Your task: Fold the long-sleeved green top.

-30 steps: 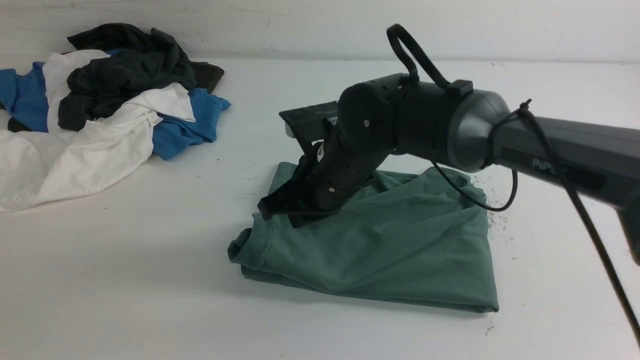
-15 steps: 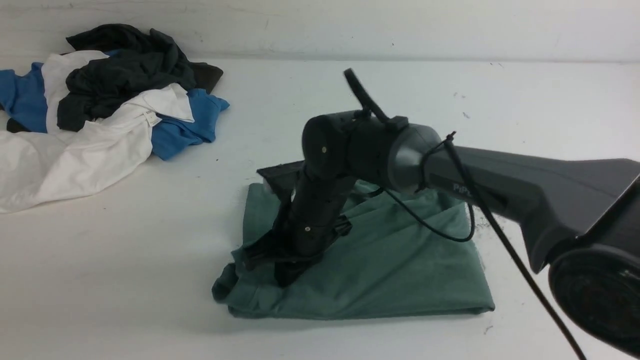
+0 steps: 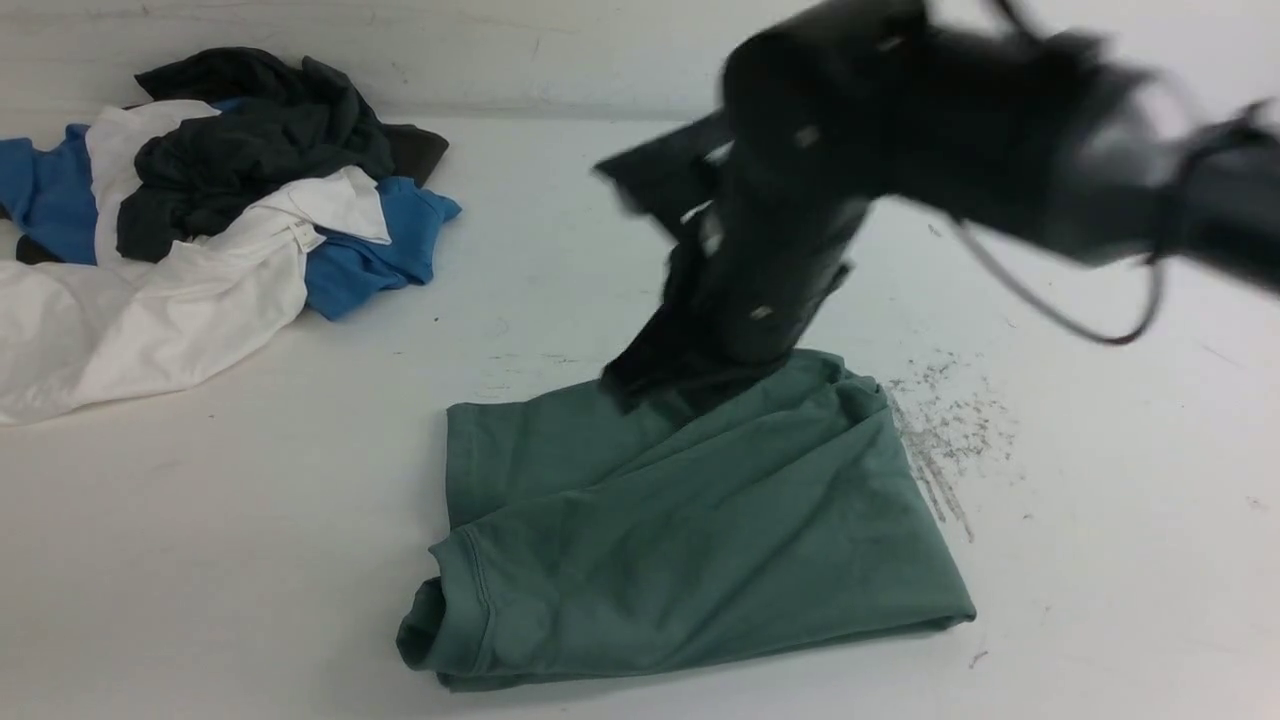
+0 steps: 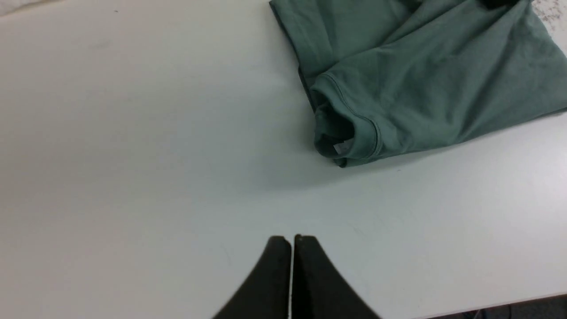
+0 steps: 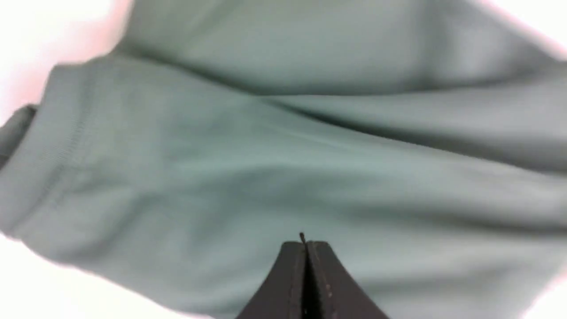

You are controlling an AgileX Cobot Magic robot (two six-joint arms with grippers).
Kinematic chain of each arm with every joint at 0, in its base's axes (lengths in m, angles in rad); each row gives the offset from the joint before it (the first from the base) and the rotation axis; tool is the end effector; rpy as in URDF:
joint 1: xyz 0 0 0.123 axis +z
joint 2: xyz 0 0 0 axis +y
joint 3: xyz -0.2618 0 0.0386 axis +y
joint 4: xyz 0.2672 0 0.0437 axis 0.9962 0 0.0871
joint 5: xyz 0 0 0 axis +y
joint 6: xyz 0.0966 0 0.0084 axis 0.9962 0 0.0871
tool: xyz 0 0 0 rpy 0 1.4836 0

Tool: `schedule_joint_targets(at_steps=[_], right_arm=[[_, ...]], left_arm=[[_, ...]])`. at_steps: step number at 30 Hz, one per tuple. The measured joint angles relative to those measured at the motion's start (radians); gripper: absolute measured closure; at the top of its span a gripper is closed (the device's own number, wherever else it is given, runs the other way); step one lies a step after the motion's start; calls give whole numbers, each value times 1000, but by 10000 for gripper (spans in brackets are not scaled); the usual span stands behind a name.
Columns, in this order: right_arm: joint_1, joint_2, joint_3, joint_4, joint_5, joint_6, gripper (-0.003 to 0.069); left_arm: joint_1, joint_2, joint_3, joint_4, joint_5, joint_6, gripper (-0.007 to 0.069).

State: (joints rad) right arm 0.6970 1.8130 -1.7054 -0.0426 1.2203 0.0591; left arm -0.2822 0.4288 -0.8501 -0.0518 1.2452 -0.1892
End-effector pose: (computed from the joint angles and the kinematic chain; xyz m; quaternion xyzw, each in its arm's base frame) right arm 0.3107 0.2551 0.2910 -0.3130 0.9352 0.0412 0.1604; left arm 0.0713 -0.0256 0.3510 0.0448 0.9129 -0.1196 0.3877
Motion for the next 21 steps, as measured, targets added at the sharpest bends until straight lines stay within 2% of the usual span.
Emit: schedule_joint_targets(at_steps=[1,3,7,10,12,14,18,21], right_arm=[[-30,-119,72,-38,3,22,673],[-50,-197,123,-58,5,40,673],[-139,-548,376,-107,-109,122,673],[-156,-757,582,-111,-231,105,673],[-156,-930,740,-91,-369,84,673],[-156,-1006,823,-85,-451,90,673],[-156,-1366,1043,-126,-750,184,673],[-156,-1606,1114,-208,-839,240,673]], left_arm=[[0,0,0,0,-9,0,629],[0,0,0,0,-21,0,629],[0,1,0,0,-74,0,629],[0,13,0,-3,-115,0,629],[0,36,0,-2,-146,0,629],[0,50,0,0,-161,0,629],[0,111,0,3,-184,0,629],[0,163,0,4,-197,6,629]])
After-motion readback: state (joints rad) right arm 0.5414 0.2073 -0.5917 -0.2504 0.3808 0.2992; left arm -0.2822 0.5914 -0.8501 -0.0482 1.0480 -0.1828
